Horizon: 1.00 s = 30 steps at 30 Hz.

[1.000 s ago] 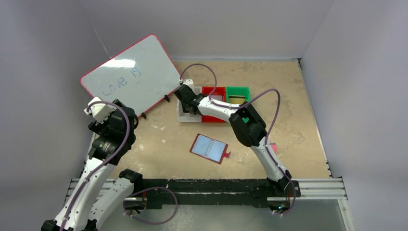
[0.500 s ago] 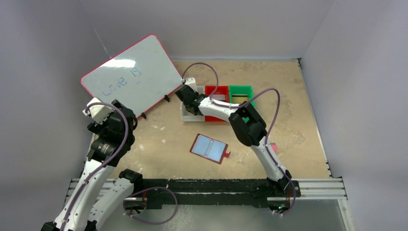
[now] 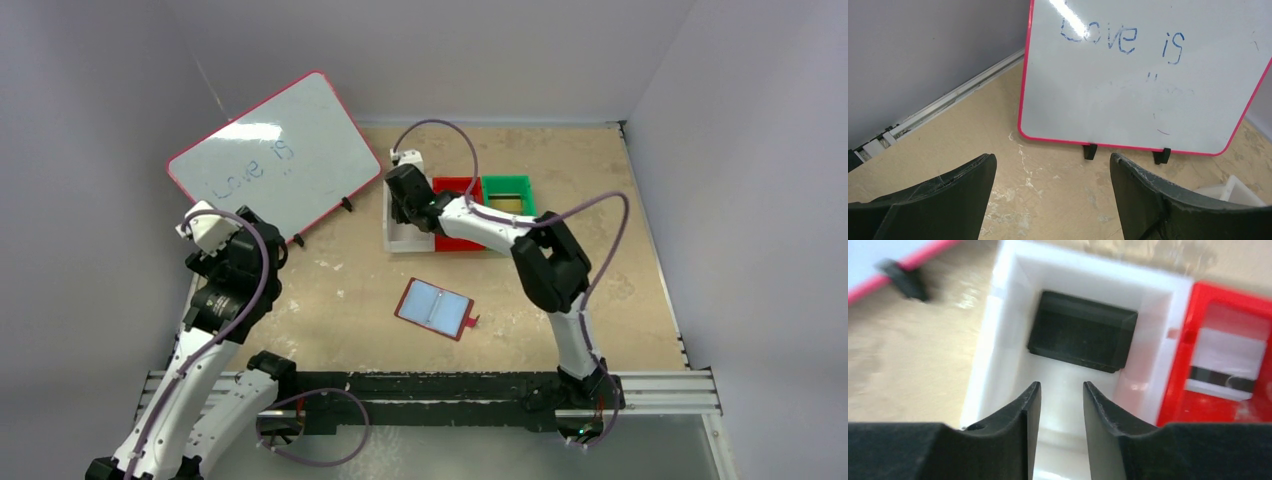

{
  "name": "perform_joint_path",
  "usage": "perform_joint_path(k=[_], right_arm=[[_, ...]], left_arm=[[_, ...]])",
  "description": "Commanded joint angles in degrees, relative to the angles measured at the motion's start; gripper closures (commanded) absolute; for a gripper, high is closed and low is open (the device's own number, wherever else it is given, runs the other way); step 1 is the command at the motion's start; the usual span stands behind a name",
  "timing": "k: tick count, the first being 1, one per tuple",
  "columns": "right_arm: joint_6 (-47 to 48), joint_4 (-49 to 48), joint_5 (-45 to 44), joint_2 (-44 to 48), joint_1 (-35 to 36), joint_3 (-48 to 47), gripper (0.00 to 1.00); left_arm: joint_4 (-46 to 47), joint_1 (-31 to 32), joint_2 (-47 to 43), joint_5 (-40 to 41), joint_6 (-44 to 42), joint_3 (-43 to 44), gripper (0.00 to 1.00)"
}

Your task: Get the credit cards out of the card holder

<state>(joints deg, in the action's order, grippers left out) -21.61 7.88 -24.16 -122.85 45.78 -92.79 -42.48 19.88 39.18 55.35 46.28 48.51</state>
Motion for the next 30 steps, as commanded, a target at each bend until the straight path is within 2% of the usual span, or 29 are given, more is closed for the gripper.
perform_joint_path(k=[1,3,6,8,13,19,30], right_arm=[[-0.19,-4.84,3.92,11.85,0.69,0.74,0.54],[0.94,-6.63,5.08,14.01,0.67,3.33,0.51],[-3.05,0.04,3.22,16.09,1.22,4.31,0.49],[-5.83,1.45,1.12,18.94,3.29,8.24,0.47],[-21.70,11.49,-6.47,23.61,11.40,14.90,0.38],[-35.91,14.99,-8.11,23.88,18.99,22.63,0.34],[-37.44,17.21,-3.88,17.20,19.70,22.78,0.34]], left_arm=[[1.51,-0.33,0.38,-0.64,-0.79,0.36,0.16],[1.52,-0.33,0.52,-0.81,-0.91,0.49,0.16],[1.40,-0.34,0.37,-1.36,-0.87,0.42,0.16],[1.35,-0.36,0.12,-1.47,-0.92,0.42,0.16],[0.83,-0.30,-0.35,-0.46,-0.68,0.77,0.16],[0.31,-0.37,-2.44,-0.17,-0.14,0.55,0.16],[0.28,-0.35,-2.75,-0.57,-0.42,0.75,0.16]])
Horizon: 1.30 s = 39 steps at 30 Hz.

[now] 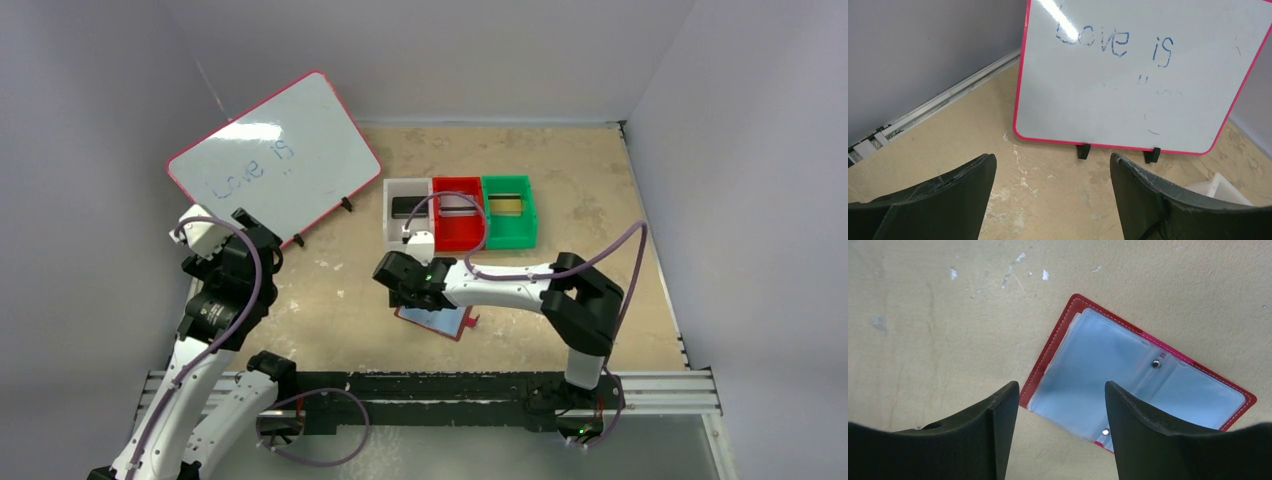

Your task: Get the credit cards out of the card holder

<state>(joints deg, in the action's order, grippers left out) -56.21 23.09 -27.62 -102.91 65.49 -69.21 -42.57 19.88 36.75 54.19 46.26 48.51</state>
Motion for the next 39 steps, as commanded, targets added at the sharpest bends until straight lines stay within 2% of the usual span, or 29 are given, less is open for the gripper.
perform_joint_path(k=[1,5,7,10,13,15,17,22,28,30,31,37,38,39], right_arm=[[-2.59,2.94,-0.72,-3.87,-0.02,-1.66,0.34],[-1.80,5.70,-1.33,-7.32,-0.01,-3.37,0.36],[-2.48,6.76,-2.27,-7.73,-0.02,-2.42,0.40],[-2.42,4.66,-0.52,-6.87,-0.01,-0.12,0.48],[-0.71,1.47,-0.66,-6.13,-0.02,1.09,0.51],[1.29,-0.73,-0.21,-5.78,-0.02,1.56,0.61],[2.81,-2.61,0.22,-5.26,-0.02,2.21,0.62],[7.76,-8.38,1.77,-1.86,-0.02,4.95,0.75],[17.44,-17.09,5.76,5.72,0.25,10.67,0.81],[19.19,-17.94,6.74,7.61,0.27,12.02,0.92],[19.54,-17.88,6.77,8.43,0.25,12.48,0.94],[22.52,-16.82,7.25,12.72,0.28,12.64,0.96],[20.55,-14.71,6.87,13.26,0.25,12.45,0.91],[18.93,-12.52,6.05,13.56,0.18,12.36,0.76]], left_arm=[[0.45,-0.38,-0.47,0.71,-0.38,0.67,0.16],[0.19,-0.40,-0.67,1.38,-0.22,0.75,0.16],[-0.16,-0.31,-0.79,1.55,0.03,0.87,0.16],[-0.24,-0.33,-1.22,1.77,0.12,0.81,0.16],[-0.26,-0.35,-1.43,1.84,0.25,0.79,0.16],[-0.27,-0.37,-1.44,1.83,0.19,0.74,0.16],[-0.24,-0.32,-1.27,1.83,0.20,0.79,0.16],[-0.36,-0.34,-1.18,1.88,0.22,0.78,0.17],[-0.48,-0.40,-1.07,2.43,0.31,0.63,0.17],[-0.65,-0.35,-0.98,2.98,0.51,0.75,0.17],[-0.74,-0.33,-0.98,3.34,0.62,0.77,0.17],[-0.83,-0.37,0.35,5.02,0.73,0.79,0.18],[-0.89,-0.35,0.79,5.04,0.80,0.73,0.18],[-0.91,-0.41,1.18,4.96,0.84,0.83,0.18]])
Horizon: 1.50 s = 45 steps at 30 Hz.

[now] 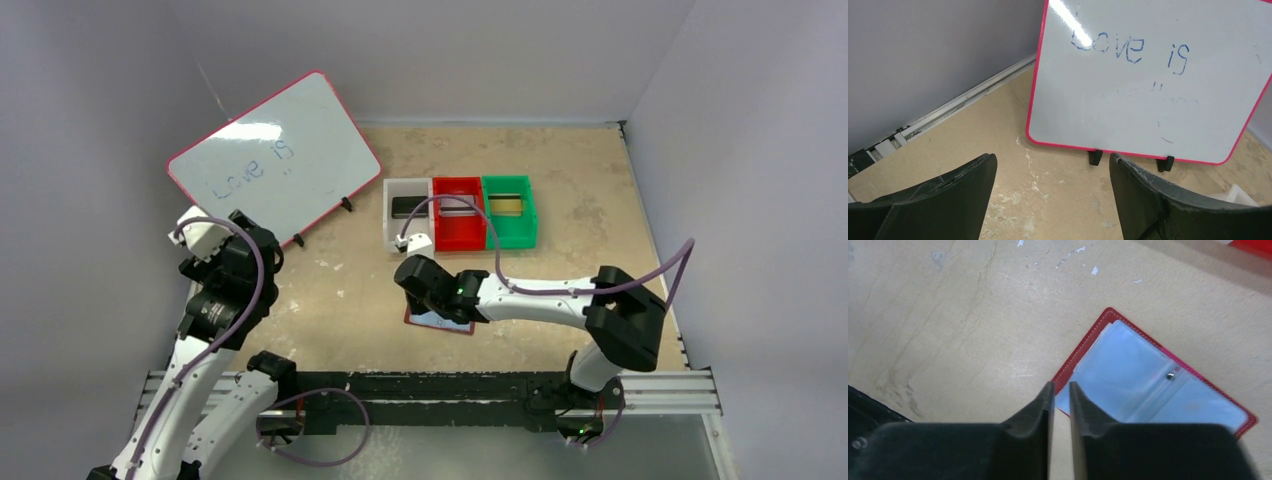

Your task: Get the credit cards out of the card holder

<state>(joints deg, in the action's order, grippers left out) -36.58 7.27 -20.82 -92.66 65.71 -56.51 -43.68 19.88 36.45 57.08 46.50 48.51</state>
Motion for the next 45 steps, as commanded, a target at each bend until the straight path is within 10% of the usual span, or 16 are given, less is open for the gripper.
perform_joint_path(k=[1,5,14,26,37,45], right_arm=[[-3.12,5.50,-2.66,3.38,-0.06,-0.47,0.59],[-11.75,11.26,-4.63,0.27,-1.09,-1.68,0.36],[-12.31,9.75,-1.04,-9.84,-1.77,-4.58,0.32],[-9.19,12.84,-4.95,-12.99,-1.90,-3.54,0.62],[-1.80,13.17,-12.45,4.76,-3.53,-8.99,0.19],[13.45,0.87,-15.42,22.65,-23.58,-8.39,0.09]], left_arm=[[0.12,-0.39,1.99,2.07,0.60,0.81,0.18],[0.28,-0.37,3.50,2.46,0.24,1.12,0.18],[1.01,-0.41,5.12,1.96,-0.45,1.08,0.18],[0.88,-0.39,5.55,1.83,-0.36,0.88,0.18],[1.04,-0.37,7.74,-2.16,-1.24,3.14,0.16],[-0.14,-0.45,14.47,-1.04,-2.73,16.98,0.12]])
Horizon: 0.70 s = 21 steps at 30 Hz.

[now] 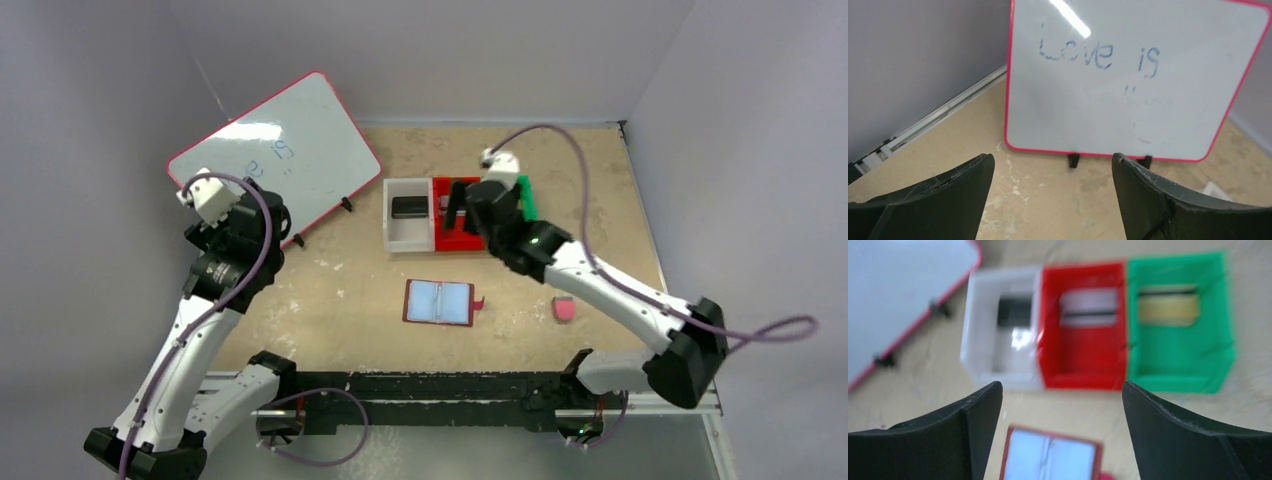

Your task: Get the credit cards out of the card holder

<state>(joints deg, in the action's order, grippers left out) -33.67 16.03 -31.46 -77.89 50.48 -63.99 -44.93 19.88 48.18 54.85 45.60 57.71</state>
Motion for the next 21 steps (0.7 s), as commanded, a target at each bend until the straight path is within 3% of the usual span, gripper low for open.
perform_joint_path(k=[1,5,7,11,21], right_arm=[[11.84,-9.80,-3.08,9.59,-12.79,-0.96,0.07],[13.40,-14.11,11.50,11.74,-29.12,-2.51,0.01],[14.54,-11.70,11.24,10.17,-32.29,-5.60,0.00],[16.62,-9.79,9.65,8.77,-33.49,-8.57,0.00],[18.53,-12.72,8.69,13.52,-33.47,-4.06,0.00]], left_arm=[[0.77,-0.37,3.78,1.77,-1.92,9.69,0.12],[-0.30,-0.40,7.17,4.37,-2.36,15.34,0.11],[0.00,-0.36,8.23,5.55,-3.32,17.11,0.11],[-0.66,-0.41,9.98,5.92,-5.15,20.82,0.11],[-0.89,-0.39,9.31,5.21,-6.59,21.75,0.10]])
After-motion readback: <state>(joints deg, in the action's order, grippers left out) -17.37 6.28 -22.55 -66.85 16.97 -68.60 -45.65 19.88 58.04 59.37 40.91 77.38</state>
